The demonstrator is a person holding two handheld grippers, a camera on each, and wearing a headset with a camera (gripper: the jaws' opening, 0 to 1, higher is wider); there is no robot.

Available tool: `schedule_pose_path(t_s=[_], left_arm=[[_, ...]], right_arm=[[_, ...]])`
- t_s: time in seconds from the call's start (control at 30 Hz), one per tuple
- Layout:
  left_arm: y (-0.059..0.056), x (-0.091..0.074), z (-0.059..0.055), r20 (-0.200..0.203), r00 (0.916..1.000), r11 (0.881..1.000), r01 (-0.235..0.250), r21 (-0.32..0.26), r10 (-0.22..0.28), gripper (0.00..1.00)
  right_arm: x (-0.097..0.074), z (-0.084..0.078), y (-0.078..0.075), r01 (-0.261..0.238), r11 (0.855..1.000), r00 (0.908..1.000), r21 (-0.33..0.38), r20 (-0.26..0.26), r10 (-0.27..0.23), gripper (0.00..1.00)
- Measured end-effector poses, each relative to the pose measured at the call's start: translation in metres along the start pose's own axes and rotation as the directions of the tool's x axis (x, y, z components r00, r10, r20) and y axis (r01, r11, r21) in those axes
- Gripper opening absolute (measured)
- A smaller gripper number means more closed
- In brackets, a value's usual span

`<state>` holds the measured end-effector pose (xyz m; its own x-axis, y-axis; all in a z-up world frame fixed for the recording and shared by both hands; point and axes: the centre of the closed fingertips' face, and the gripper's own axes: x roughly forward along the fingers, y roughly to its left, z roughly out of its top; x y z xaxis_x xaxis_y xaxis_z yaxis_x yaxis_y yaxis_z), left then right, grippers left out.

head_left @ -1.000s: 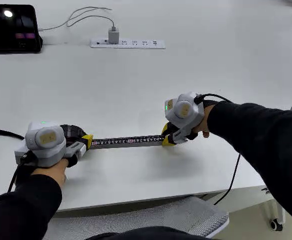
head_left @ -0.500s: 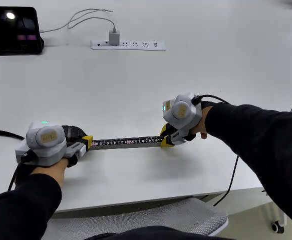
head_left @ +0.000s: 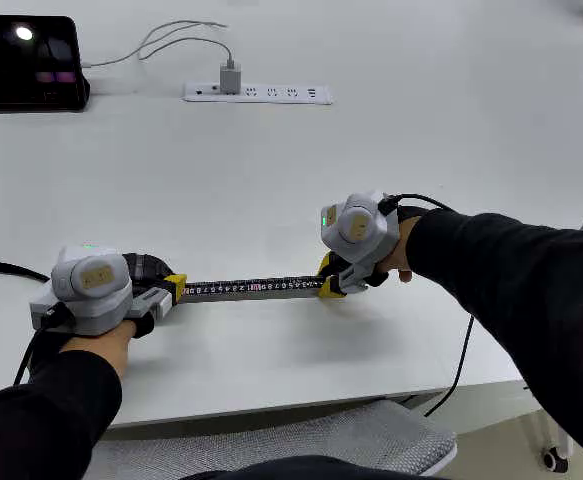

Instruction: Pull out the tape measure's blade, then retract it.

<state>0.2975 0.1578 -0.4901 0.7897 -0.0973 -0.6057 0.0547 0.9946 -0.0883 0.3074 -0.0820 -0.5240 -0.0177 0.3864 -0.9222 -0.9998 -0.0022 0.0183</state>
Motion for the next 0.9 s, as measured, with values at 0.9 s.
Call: schedule_pose_path(t_s=[0.9], left_arm=[[-0.0004, 0.0014, 0.0031, 0.0, 0.9985, 0.998, 0.054, 0.037, -0.054, 0.61]], right_arm=[[0.0026, 0.0063, 0.001, 0.012, 0.999, 0.9998, 0.032, -0.013, -0.012, 0.11]])
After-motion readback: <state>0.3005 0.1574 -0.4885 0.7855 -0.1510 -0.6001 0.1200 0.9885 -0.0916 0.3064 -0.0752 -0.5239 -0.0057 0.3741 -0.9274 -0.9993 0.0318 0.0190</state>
